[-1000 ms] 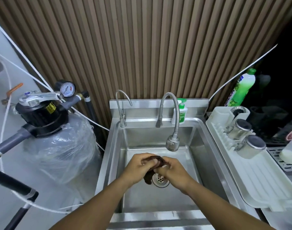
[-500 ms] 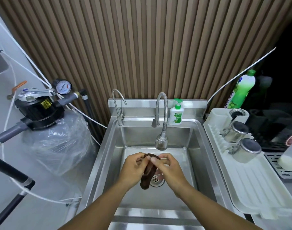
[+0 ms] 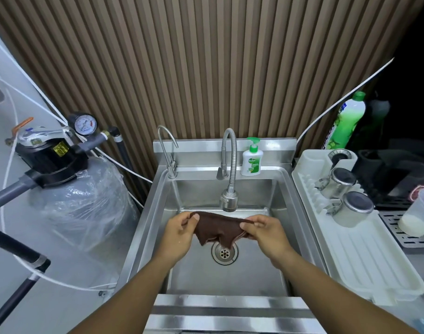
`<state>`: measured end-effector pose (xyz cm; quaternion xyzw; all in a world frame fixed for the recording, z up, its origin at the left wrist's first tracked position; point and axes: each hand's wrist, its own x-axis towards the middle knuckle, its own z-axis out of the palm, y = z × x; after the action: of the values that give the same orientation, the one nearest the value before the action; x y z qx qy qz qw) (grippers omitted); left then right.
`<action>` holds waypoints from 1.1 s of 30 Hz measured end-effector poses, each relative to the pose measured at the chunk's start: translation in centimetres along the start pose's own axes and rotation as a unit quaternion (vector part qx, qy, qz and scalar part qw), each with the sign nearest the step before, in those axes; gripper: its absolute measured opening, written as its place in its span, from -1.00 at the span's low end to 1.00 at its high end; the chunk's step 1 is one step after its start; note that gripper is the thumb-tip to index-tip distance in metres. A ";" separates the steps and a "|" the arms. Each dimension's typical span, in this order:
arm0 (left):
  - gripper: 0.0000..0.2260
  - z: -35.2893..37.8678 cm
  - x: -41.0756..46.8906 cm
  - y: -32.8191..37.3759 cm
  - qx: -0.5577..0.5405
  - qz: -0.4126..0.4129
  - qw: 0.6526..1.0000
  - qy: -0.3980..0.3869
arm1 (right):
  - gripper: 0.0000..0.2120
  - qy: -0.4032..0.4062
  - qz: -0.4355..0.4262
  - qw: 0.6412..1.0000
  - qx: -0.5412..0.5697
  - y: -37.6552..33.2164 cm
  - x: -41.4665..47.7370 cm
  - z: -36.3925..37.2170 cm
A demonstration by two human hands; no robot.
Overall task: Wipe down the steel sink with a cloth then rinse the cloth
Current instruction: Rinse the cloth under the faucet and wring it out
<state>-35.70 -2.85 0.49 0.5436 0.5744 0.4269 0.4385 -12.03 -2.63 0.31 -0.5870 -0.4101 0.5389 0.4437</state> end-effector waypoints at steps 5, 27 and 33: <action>-0.82 0.2 -0.1 1.0 -0.010 0.026 1.000 0.006 | -0.81 -0.017 -0.027 0.999 -0.001 -1.2 -0.4 -0.7; -0.80 6.3 -0.2 4.1 -0.146 -0.020 0.985 -0.089 | -0.85 0.158 -0.133 0.977 0.044 -2.6 -2.9 -4.7; -0.88 13.3 -0.4 6.0 -0.128 -0.002 0.986 -0.110 | -0.76 0.277 -0.133 0.950 0.061 -2.1 -4.1 -10.1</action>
<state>-21.34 -2.84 2.98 0.5257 0.4638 0.4338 0.5660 -2.28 -6.75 3.73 -0.6251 -0.3116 0.3151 0.6425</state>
